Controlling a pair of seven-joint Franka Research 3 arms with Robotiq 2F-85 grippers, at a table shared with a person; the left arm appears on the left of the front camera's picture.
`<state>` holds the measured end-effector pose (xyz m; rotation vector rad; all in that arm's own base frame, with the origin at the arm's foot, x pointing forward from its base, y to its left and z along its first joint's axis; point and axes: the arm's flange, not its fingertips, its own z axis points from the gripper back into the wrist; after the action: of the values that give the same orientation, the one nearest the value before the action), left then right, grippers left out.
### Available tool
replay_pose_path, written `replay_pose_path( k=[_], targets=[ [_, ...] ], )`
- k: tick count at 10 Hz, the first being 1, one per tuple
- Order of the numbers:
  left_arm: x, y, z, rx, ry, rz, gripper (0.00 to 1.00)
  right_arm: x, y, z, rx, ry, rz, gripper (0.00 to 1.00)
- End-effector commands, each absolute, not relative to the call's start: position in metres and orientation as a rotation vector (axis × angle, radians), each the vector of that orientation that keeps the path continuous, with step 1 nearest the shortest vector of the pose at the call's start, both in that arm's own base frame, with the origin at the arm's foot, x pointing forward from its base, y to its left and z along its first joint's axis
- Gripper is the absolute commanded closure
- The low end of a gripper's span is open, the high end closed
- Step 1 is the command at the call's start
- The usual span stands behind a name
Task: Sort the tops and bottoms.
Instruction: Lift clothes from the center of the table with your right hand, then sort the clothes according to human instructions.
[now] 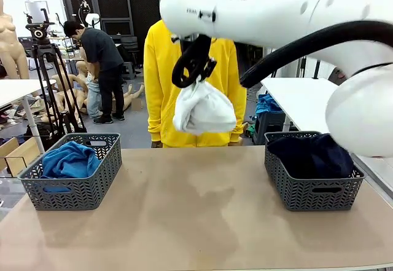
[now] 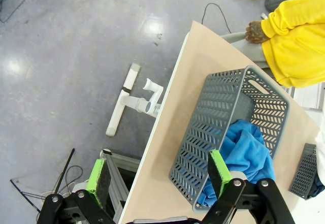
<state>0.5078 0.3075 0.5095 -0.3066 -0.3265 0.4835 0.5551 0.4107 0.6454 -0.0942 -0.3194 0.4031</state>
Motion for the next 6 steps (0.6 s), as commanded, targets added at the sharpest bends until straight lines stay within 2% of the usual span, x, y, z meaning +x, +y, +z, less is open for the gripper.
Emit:
replay_pose_path(
  k=[1,3,6],
  targets=[
    [0.507,0.306,0.510,-0.296,-0.328,0.502,0.00,0.519,0.410,0.672,-0.135,-0.371,0.447,1.00],
    [0.507,0.306,0.510,-0.296,-0.328,0.502,0.00,0.502,0.415,0.697,-0.146,-0.374,0.465,1.00],
    [0.507,0.306,0.510,-0.296,-0.328,0.502,0.00,0.496,0.419,0.707,-0.104,-0.368,0.463,1.00]
  ],
)
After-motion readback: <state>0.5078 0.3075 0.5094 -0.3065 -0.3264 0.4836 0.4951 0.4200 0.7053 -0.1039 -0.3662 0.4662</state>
